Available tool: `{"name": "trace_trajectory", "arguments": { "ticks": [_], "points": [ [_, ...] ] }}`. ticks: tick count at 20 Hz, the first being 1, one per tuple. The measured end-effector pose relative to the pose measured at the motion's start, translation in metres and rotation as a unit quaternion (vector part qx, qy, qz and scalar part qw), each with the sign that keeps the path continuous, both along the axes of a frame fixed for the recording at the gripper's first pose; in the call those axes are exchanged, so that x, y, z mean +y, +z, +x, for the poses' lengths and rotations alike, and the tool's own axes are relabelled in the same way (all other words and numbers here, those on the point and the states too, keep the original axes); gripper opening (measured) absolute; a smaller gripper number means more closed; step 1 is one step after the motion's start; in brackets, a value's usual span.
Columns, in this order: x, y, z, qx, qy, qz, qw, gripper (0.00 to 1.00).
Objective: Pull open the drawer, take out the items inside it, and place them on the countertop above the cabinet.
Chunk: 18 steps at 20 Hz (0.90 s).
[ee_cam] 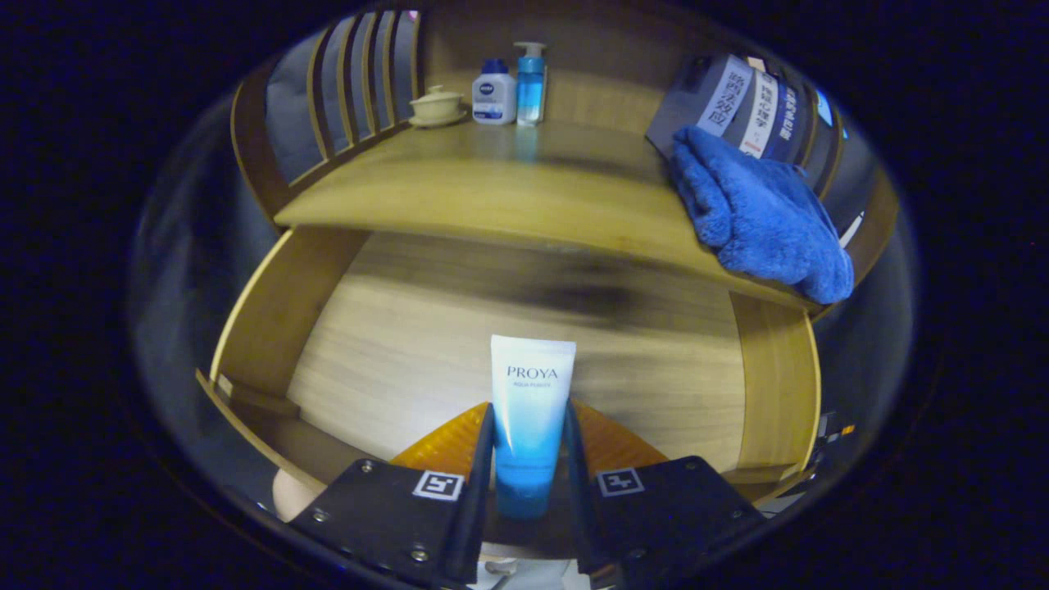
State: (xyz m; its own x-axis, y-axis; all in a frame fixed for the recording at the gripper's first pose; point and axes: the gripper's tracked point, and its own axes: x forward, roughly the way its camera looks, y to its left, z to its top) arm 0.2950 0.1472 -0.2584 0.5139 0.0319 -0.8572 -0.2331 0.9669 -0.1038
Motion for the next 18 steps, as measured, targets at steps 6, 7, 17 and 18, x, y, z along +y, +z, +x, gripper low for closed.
{"name": "trace_trajectory", "arguments": {
  "ticks": [6,7,17,18],
  "points": [
    [0.010,0.055,0.021,-0.045,-0.004,0.024,0.999,0.45],
    [0.013,0.065,0.029,-0.054,-0.004,0.026,0.998,0.45],
    [0.048,0.097,0.124,-0.139,-0.029,0.046,0.989,0.45],
    [0.049,0.095,0.132,-0.143,-0.034,0.048,0.988,0.45]
  ]
}}
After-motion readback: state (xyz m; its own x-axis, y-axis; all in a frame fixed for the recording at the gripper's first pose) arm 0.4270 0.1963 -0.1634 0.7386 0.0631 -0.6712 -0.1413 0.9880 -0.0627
